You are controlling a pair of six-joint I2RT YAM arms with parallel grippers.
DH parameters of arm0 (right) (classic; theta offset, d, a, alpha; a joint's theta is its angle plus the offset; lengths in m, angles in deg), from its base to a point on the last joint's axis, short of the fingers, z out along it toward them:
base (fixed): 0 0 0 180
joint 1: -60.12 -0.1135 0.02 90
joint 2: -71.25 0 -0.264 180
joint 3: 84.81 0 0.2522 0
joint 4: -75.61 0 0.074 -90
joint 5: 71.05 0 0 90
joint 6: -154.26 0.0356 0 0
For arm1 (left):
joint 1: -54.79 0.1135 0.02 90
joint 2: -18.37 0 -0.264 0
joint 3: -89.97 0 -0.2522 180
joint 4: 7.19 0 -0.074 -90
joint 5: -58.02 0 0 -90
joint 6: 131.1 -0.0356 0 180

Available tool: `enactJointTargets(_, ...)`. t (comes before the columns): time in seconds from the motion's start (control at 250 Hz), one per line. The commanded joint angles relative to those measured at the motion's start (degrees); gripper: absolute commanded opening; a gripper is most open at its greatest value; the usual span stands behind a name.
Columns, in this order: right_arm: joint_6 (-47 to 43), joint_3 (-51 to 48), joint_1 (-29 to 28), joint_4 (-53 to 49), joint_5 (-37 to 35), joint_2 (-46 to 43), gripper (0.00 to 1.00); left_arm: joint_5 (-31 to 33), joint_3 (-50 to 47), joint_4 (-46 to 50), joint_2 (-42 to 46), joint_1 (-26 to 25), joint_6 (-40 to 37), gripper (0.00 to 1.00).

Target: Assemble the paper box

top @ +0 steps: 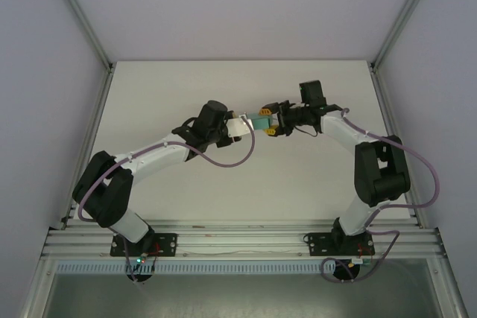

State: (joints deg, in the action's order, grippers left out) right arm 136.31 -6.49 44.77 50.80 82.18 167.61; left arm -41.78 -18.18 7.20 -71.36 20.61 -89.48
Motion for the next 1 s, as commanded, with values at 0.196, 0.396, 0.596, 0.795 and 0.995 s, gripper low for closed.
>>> enactJointTargets(0.196,-1.87,-1.65,-0.64,-0.97,-0.1,-2.97,1.0,-0.9,1.38,1.88,1.63,-0.36,-0.9,0.43)
enactJointTargets(0.396,-10.7,0.99,0.86,-9.15,-6.25,-3.97,1.0,-2.09,3.29,10.13,1.45,-0.32,-1.66,0.42)
enactJointTargets(0.596,-22.76,6.88,1.2,-18.56,-18.94,-5.01,1.0,-4.85,3.84,14.52,1.33,0.07,-2.62,0.43)
enactJointTargets(0.795,-33.2,10.39,1.25,-20.98,-29.81,-9.41,1.0,-10.74,5.19,22.5,0.64,1.33,-4.35,0.44)
enactJointTargets(0.995,-43.17,4.98,1.3,-12.14,-38.18,-16.11,1.0,-15.82,8.43,27.87,-0.98,3.62,-1.83,0.44)
